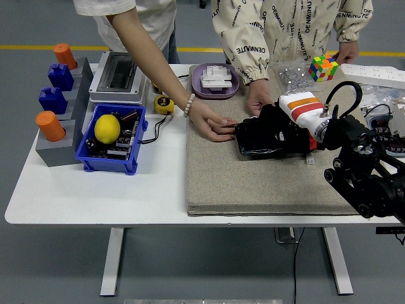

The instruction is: Pick the rag up,wipe the panel,place it on the desk

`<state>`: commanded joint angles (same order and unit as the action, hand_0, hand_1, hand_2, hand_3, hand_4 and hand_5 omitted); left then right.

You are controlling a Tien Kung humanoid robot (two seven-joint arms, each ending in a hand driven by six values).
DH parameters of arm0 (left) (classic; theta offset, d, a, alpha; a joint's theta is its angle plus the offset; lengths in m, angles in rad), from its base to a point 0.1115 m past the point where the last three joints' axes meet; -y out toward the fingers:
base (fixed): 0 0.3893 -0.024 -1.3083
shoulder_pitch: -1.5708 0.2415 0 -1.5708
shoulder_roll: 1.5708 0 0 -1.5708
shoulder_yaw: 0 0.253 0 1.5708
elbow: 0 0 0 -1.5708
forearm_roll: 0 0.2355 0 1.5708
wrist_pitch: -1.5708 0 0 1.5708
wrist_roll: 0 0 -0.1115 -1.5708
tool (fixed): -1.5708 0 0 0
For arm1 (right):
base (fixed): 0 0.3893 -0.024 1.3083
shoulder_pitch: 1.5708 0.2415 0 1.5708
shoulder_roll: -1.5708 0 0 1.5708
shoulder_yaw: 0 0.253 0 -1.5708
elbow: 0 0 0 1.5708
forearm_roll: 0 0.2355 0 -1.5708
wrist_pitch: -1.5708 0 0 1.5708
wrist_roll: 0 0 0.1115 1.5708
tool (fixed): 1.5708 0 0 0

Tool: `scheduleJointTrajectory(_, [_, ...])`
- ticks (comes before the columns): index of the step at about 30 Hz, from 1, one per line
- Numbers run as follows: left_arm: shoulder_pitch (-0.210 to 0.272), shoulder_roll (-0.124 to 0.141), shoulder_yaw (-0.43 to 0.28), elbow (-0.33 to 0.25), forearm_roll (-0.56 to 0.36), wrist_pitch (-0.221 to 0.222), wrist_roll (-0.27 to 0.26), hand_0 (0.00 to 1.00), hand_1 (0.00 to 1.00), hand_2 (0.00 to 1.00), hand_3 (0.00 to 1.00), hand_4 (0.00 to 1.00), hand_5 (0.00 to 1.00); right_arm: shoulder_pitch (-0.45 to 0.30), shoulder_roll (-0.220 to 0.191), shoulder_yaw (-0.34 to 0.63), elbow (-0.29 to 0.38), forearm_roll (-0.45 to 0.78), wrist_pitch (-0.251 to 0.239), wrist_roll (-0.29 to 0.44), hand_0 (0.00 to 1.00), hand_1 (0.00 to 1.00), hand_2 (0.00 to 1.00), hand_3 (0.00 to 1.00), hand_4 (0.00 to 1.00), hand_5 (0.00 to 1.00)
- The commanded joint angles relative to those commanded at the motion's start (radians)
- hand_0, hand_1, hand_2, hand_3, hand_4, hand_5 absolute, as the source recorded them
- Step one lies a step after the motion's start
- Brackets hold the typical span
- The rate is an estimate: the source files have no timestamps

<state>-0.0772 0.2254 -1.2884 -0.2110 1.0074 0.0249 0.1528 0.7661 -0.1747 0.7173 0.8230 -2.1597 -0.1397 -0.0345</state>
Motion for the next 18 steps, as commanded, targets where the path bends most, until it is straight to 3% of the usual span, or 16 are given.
scheduleJointTrajectory(18, [0.004, 0.005, 0.014, 0.000, -0.006, 0.000, 0.000, 0.604, 0.635, 0.637, 0.560, 0.635, 0.445, 0.028, 0.091, -0.092, 0.029, 0.010, 0.008, -0.007, 0.216, 0.309, 0.376, 0.373, 0.907, 0.031])
